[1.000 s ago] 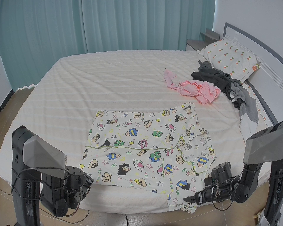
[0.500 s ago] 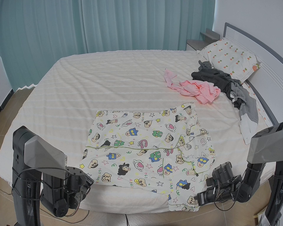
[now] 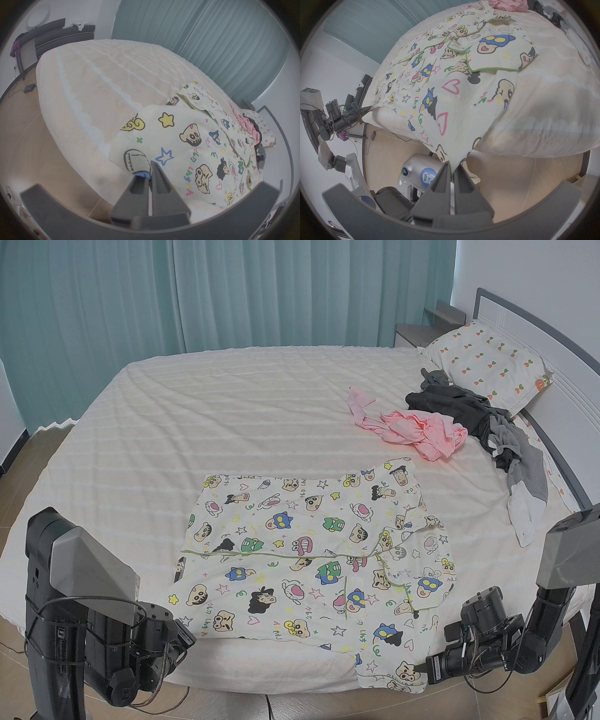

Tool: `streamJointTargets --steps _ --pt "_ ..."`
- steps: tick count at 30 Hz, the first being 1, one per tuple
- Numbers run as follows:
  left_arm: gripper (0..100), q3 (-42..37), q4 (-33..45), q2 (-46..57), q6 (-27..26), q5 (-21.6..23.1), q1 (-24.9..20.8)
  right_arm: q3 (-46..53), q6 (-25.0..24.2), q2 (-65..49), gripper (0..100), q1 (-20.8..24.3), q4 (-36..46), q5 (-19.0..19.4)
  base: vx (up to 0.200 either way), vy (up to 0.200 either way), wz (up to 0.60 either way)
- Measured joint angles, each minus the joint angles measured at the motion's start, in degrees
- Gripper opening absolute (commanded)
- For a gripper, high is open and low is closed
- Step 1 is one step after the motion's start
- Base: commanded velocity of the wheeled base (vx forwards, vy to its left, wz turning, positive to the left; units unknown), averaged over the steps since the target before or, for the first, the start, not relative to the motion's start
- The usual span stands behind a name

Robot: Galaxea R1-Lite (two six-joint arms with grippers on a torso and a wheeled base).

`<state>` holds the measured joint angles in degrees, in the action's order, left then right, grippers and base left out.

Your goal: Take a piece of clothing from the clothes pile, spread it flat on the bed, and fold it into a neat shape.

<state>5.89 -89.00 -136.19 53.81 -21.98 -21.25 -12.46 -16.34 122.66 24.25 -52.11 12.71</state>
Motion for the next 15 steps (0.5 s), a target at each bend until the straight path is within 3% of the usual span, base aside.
streamJointTargets --steps 15 --pt "0 -3.24 0.00 0.02 -2.30 0.66 -1.21 4.33 0.60 -1.94 0 -0.05 -0.24 4.08 0.000 0.000 0.00"
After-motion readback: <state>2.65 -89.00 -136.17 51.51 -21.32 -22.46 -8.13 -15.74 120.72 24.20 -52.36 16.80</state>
